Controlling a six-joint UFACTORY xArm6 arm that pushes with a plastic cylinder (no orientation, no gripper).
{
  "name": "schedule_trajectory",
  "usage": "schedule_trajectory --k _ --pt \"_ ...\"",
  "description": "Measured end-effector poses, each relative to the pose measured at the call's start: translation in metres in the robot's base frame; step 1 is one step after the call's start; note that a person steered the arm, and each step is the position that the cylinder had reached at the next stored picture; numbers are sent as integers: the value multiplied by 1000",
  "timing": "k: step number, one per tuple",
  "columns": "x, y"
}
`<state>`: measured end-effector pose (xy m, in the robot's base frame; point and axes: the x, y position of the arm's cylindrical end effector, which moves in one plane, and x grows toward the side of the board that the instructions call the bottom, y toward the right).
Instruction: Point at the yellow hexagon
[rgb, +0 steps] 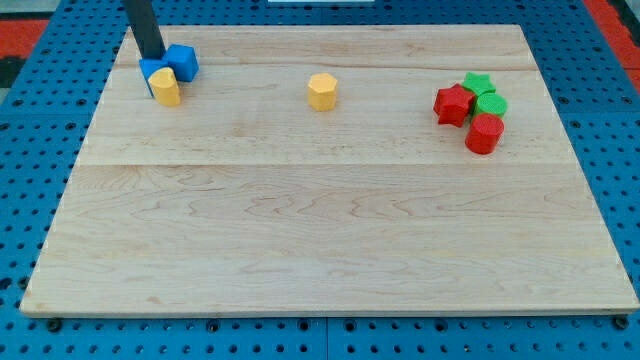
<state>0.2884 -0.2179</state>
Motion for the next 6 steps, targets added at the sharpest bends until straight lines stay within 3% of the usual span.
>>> schedule_trajectory --k 1,2,3,5,6 --pt "47 19" --pt "61 65" --pt "61 125" --pt "41 192" --pt "12 184"
